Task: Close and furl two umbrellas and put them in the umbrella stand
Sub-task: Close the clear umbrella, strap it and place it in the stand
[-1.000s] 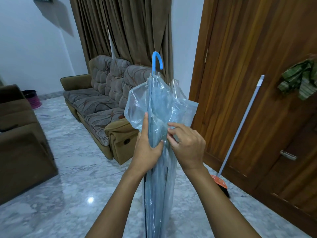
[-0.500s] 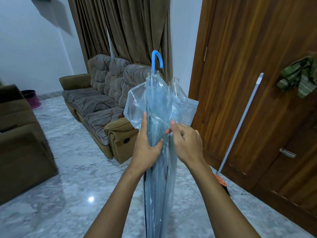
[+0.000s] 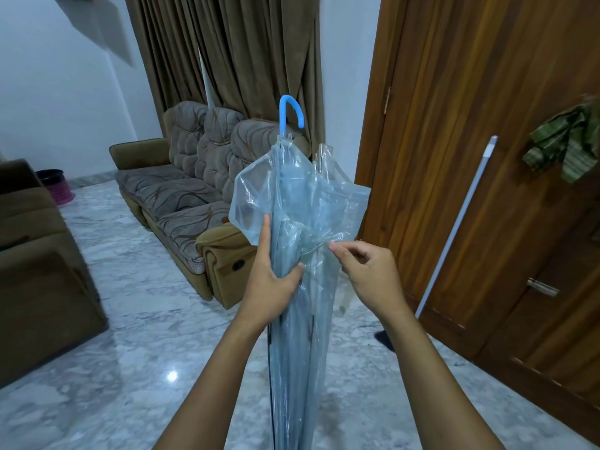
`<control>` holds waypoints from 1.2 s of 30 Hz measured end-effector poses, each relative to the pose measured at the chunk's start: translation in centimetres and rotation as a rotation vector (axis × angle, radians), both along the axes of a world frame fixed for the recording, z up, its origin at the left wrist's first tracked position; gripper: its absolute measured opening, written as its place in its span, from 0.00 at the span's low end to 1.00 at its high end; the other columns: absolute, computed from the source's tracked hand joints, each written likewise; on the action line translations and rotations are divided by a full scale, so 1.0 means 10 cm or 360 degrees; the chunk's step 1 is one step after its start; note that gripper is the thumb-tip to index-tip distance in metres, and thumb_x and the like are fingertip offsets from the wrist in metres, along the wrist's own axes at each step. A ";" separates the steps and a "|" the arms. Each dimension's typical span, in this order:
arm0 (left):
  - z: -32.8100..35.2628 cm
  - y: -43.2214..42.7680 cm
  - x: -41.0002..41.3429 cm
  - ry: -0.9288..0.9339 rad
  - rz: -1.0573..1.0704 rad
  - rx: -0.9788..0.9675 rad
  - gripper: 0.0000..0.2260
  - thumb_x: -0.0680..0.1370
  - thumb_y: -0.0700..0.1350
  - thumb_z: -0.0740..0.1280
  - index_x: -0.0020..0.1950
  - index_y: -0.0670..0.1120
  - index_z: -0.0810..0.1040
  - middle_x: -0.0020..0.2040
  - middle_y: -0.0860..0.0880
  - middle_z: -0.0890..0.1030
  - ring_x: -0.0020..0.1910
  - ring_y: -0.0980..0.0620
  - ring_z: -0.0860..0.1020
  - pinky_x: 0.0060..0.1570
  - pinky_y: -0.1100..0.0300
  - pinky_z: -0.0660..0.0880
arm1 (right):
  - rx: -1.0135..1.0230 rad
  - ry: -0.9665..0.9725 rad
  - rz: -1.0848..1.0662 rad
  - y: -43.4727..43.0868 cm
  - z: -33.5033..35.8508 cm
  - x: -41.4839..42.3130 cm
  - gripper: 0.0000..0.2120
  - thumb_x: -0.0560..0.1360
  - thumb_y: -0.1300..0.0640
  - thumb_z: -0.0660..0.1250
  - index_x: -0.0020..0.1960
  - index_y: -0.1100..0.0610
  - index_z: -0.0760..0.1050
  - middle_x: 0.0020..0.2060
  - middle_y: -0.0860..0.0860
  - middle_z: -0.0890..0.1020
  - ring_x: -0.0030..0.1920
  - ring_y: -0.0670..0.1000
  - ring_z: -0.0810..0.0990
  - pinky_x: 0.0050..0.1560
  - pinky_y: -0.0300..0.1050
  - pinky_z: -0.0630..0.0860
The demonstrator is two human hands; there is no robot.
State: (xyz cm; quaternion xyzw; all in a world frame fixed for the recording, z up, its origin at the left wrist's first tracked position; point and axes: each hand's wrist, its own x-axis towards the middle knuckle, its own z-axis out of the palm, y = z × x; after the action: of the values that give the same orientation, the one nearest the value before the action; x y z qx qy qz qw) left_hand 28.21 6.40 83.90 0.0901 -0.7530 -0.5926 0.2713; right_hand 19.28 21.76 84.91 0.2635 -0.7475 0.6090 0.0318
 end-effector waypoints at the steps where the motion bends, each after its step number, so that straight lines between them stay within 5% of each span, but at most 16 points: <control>1: 0.00 0.01 0.00 0.0013 -0.0005 0.0012 0.43 0.76 0.39 0.70 0.78 0.65 0.47 0.70 0.67 0.66 0.66 0.69 0.70 0.61 0.69 0.71 | 0.0004 -0.0021 -0.0092 -0.01 -0.04 -0.02 0.10 0.74 0.42 0.71 0.48 0.46 0.86 0.48 0.43 0.85 0.53 0.45 0.82 0.57 0.52 0.80; 4: -0.01 0.04 0.01 0.0063 -0.0039 0.0077 0.41 0.77 0.38 0.70 0.78 0.62 0.49 0.67 0.72 0.65 0.64 0.72 0.70 0.56 0.74 0.71 | 0.0113 -0.0294 -0.0229 -0.05 -0.09 -0.02 0.11 0.71 0.36 0.71 0.45 0.41 0.84 0.62 0.45 0.77 0.67 0.48 0.73 0.70 0.54 0.70; 7: -0.01 0.04 0.03 0.0127 -0.0169 0.0218 0.38 0.77 0.36 0.69 0.78 0.59 0.55 0.66 0.67 0.72 0.63 0.67 0.75 0.54 0.71 0.74 | -0.0216 -0.0703 0.0097 -0.07 -0.05 0.04 0.17 0.70 0.37 0.72 0.50 0.48 0.86 0.56 0.50 0.85 0.60 0.50 0.82 0.66 0.57 0.75; 10: 0.02 0.01 0.04 0.0158 -0.0373 0.0461 0.30 0.75 0.37 0.70 0.73 0.55 0.66 0.63 0.51 0.80 0.60 0.51 0.80 0.53 0.60 0.78 | -0.0474 -0.0883 0.0314 -0.10 0.04 0.08 0.14 0.77 0.47 0.70 0.53 0.58 0.83 0.51 0.57 0.87 0.55 0.58 0.85 0.61 0.61 0.79; 13: 0.06 0.05 0.03 0.0073 -0.0360 0.0526 0.23 0.74 0.46 0.71 0.67 0.55 0.72 0.62 0.47 0.78 0.62 0.56 0.78 0.56 0.62 0.76 | -0.0580 -0.0839 0.0319 -0.18 0.11 0.10 0.12 0.78 0.50 0.69 0.51 0.60 0.82 0.50 0.60 0.86 0.53 0.59 0.85 0.60 0.59 0.79; 16: 0.13 0.12 0.02 -0.0073 0.0096 -0.0033 0.12 0.77 0.55 0.66 0.59 0.57 0.73 0.60 0.49 0.65 0.55 0.80 0.62 0.53 0.83 0.62 | -0.0585 -0.0782 0.0263 -0.22 0.14 0.14 0.08 0.79 0.53 0.68 0.50 0.58 0.81 0.48 0.58 0.87 0.50 0.56 0.86 0.56 0.55 0.81; 18: 0.15 0.17 0.03 0.0002 0.0316 -0.0184 0.16 0.74 0.60 0.64 0.59 0.57 0.71 0.59 0.50 0.64 0.55 0.77 0.63 0.54 0.81 0.63 | -0.0623 -0.0769 0.0281 -0.22 0.15 0.18 0.07 0.79 0.54 0.69 0.49 0.58 0.80 0.47 0.57 0.87 0.48 0.55 0.86 0.51 0.51 0.82; 21: 0.10 0.23 0.07 0.0341 0.0440 -0.0002 0.27 0.73 0.57 0.70 0.68 0.54 0.64 0.58 0.54 0.70 0.56 0.64 0.75 0.55 0.69 0.73 | -0.0639 -0.0727 0.0295 -0.25 0.18 0.25 0.06 0.79 0.55 0.69 0.48 0.59 0.79 0.45 0.57 0.86 0.46 0.54 0.85 0.47 0.48 0.82; 26: 0.05 0.18 0.07 0.0373 0.0459 -0.0347 0.19 0.75 0.57 0.68 0.61 0.49 0.72 0.57 0.50 0.78 0.58 0.53 0.77 0.59 0.49 0.75 | -0.0544 -0.0554 0.0223 -0.30 0.21 0.31 0.06 0.79 0.53 0.70 0.45 0.55 0.80 0.44 0.57 0.85 0.44 0.53 0.84 0.50 0.55 0.81; 31: 0.07 0.12 0.15 0.0098 -0.0090 -0.0401 0.30 0.70 0.52 0.73 0.70 0.54 0.66 0.62 0.51 0.76 0.62 0.54 0.77 0.63 0.51 0.75 | -0.0355 -0.0489 0.0335 -0.27 0.25 0.35 0.11 0.81 0.50 0.65 0.44 0.56 0.76 0.47 0.58 0.86 0.49 0.56 0.86 0.54 0.57 0.82; 36: 0.07 0.08 0.23 0.0116 -0.0192 -0.0259 0.26 0.74 0.39 0.71 0.66 0.56 0.65 0.56 0.53 0.79 0.56 0.55 0.80 0.56 0.59 0.77 | -0.0212 -0.0455 0.0461 -0.24 0.32 0.39 0.12 0.82 0.51 0.63 0.44 0.58 0.74 0.46 0.57 0.86 0.48 0.54 0.86 0.51 0.51 0.82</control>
State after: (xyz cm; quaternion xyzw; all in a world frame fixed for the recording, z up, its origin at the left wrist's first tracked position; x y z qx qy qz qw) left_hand 30.51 7.19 84.55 0.0005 -0.7923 -0.5477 0.2688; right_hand 23.19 19.37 88.09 0.2764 -0.6568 0.6864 -0.1451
